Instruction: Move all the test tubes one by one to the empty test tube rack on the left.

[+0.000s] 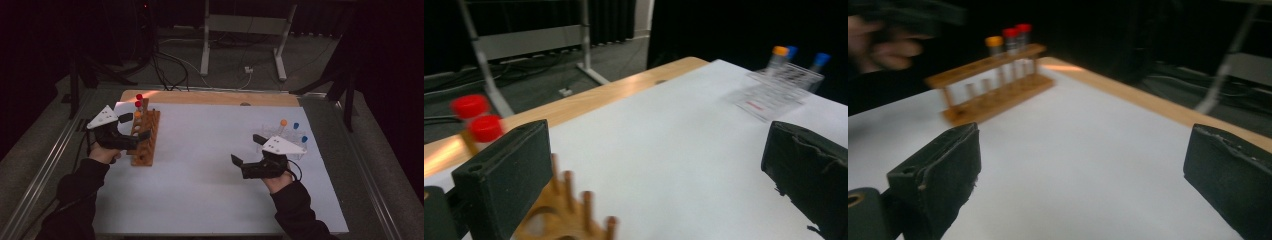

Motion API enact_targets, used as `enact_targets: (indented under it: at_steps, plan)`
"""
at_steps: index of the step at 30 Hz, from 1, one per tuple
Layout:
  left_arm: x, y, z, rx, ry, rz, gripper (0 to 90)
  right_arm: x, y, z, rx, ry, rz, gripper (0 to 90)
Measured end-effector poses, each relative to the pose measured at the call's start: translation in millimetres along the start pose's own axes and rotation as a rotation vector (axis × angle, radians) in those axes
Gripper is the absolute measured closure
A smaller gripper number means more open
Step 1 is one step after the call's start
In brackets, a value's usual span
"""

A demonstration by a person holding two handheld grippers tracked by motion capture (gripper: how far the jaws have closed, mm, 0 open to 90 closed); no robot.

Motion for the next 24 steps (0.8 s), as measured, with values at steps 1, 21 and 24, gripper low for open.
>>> enact_targets:
  at_steps: [1,21,24]
  plan:
    - [-3.7,0.0,-0.1,-0.008,-0.003,0.014,0.9,-5.7,-0.4,0.1,-0.001,0.002,0.022,1.8]
    - [-69.4,20.4,30.0,0.011,0.011,0.193,1.0,-76.6,16.5,41.0,0.100,0.132,0.400,1.8]
    - [-76.5,23.8,33.1,0.014,0.019,0.211,1.0,-82.5,19.5,46.9,0.115,0.146,0.442,1.8]
Point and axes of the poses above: each handheld gripper's, and its own axes: y roughly forward along the jaws, z roughly out of its underside, x roughly to its left, the point moved 3 cm from there along y, roughly forward along the jaws, and after that the axes turned 7 degrees about z, right-handed, at the moved point
